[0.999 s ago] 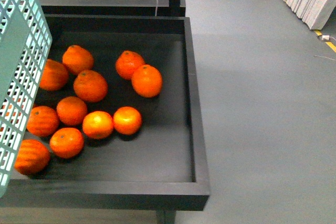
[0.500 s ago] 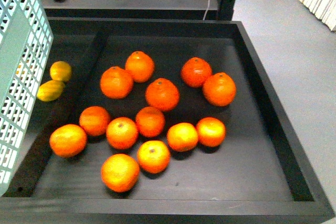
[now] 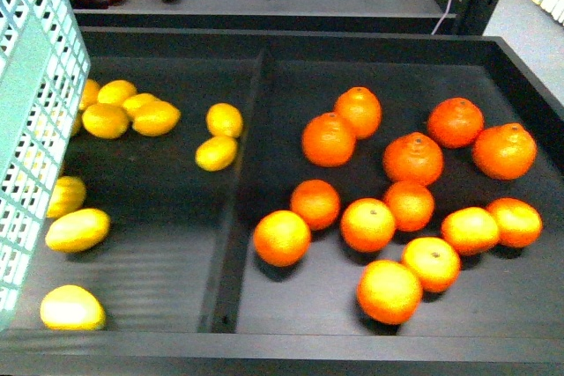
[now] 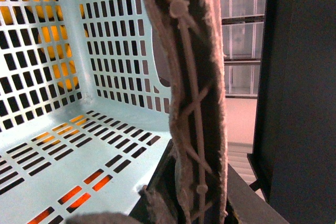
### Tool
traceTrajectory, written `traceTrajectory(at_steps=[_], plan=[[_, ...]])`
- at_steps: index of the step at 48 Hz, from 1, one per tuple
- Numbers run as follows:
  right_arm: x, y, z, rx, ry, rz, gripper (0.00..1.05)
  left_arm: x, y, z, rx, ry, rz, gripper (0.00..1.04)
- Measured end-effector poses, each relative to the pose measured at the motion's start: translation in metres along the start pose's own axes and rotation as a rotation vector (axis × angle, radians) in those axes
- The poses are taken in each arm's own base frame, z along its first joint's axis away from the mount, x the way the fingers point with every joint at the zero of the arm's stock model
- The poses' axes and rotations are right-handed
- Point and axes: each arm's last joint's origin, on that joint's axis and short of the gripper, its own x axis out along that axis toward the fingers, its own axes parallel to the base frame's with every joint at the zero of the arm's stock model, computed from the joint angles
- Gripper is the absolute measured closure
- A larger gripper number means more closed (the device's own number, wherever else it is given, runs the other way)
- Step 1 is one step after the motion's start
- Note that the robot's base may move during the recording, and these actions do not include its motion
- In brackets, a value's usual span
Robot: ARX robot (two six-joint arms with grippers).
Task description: Pick lemon and mango into basket
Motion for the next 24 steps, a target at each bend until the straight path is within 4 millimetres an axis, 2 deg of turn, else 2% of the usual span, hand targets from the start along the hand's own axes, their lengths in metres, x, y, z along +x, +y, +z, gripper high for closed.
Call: traceTrajectory(at_steps=[24], plan=[[0.0000, 0.0000, 0.0000, 0.000, 0.000, -0.001, 0.09, 0.0000, 0.0000, 0.0001, 0.000, -0.002, 0.000, 0.98]])
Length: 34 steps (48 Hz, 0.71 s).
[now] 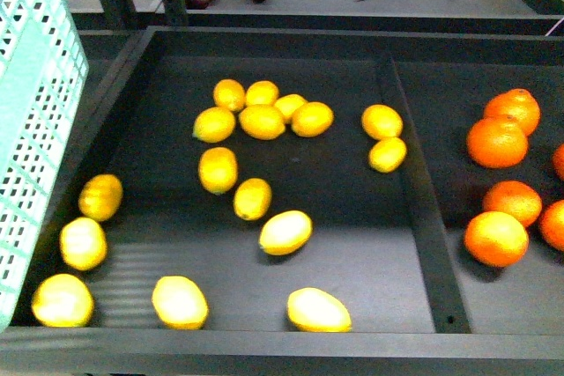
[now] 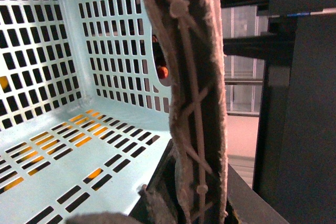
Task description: Pick lemon and mango into basket
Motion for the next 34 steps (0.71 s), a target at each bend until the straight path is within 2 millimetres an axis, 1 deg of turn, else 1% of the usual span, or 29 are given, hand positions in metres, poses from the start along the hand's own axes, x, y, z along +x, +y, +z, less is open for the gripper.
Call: traceTrajectory(at_steps=[34], plan=[[0.0000, 0.0000, 0.0000, 0.000, 0.000, 0.000, 0.09, 0.0000, 0.0000, 0.0000, 0.000, 0.000, 0.000, 0.98]])
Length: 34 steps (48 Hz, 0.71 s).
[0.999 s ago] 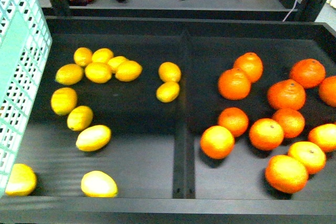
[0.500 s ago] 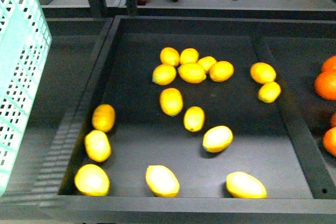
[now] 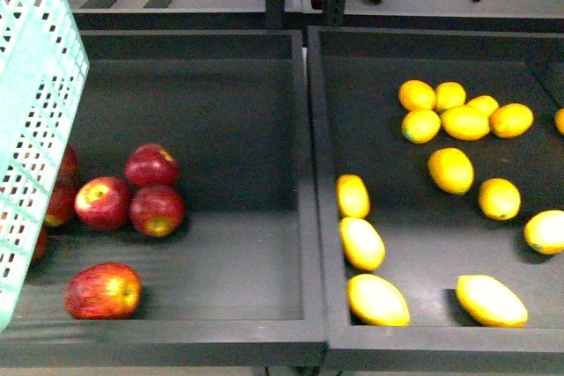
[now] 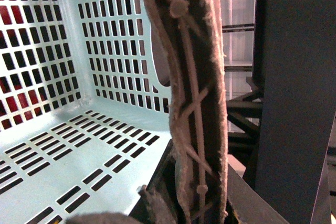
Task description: Pick lemon and mango into basket
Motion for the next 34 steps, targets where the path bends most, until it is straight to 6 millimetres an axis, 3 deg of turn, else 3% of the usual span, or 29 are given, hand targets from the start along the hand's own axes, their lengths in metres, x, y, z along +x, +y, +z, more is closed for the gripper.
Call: traceTrajectory(at_steps=[20, 25, 30, 34], plan=[[0.000, 0.000, 0.000, 0.000, 0.001, 0.003, 0.09, 0.000, 0.001, 0.003, 0.018, -0.025, 0.005, 0.98], [0.000, 0.000, 0.000, 0.000, 0.001, 0.001, 0.09, 0.013, -0.006, -0.013, 0.356, 0.230, 0.153, 0.98], [0.000, 0.000, 0.000, 0.000, 0.001, 0.002, 0.09, 0.042, -0.022, -0.048, 0.840, 0.401, 0.059, 0.98], [0.000, 0.000, 0.000, 0.000, 0.001, 0.000, 0.09, 0.067, -0.040, -0.075, 1.004, 0.430, -0.013, 0.98]])
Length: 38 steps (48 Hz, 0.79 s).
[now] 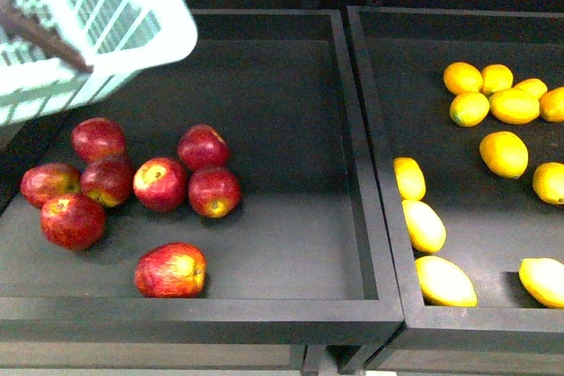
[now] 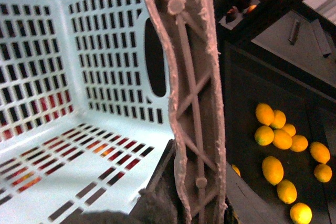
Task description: Pick lemon and mango into basket
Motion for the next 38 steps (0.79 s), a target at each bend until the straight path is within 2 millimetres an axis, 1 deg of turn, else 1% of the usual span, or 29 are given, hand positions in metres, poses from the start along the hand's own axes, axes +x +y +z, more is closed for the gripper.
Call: traceTrajectory(at_steps=[2, 4, 8, 12, 14, 18, 23, 29, 34, 38], plan=[[0.000, 0.000, 0.000, 0.000, 0.000, 0.000, 0.09, 0.009, -0.012, 0.005, 0.023, 0.004, -0.032, 0.98], [0.000, 0.000, 0.000, 0.000, 0.000, 0.000, 0.09, 0.021, -0.033, 0.009, 0.037, 0.029, -0.105, 0.98], [0.000, 0.000, 0.000, 0.000, 0.000, 0.000, 0.09, 0.035, -0.057, 0.004, 0.017, 0.093, -0.207, 0.98], [0.000, 0.000, 0.000, 0.000, 0.000, 0.000, 0.09, 0.052, -0.088, -0.014, -0.018, 0.200, -0.280, 0.98], [0.000, 0.000, 0.000, 0.000, 0.000, 0.000, 0.09, 0.059, -0.104, -0.027, -0.033, 0.257, -0.309, 0.98], [0.000, 0.000, 0.000, 0.000, 0.000, 0.000, 0.09, 0.065, -0.127, -0.046, -0.040, 0.325, -0.345, 0.98], [0.000, 0.000, 0.000, 0.000, 0.000, 0.000, 0.09, 0.060, -0.143, -0.059, -0.044, 0.362, -0.377, 0.98], [0.000, 0.000, 0.000, 0.000, 0.000, 0.000, 0.09, 0.053, -0.156, -0.068, -0.034, 0.370, -0.395, 0.98], [0.000, 0.000, 0.000, 0.000, 0.000, 0.000, 0.09, 0.049, -0.163, -0.074, -0.021, 0.382, -0.412, 0.98], [0.000, 0.000, 0.000, 0.000, 0.000, 0.000, 0.09, 0.048, -0.164, -0.075, -0.019, 0.389, -0.417, 0.98]])
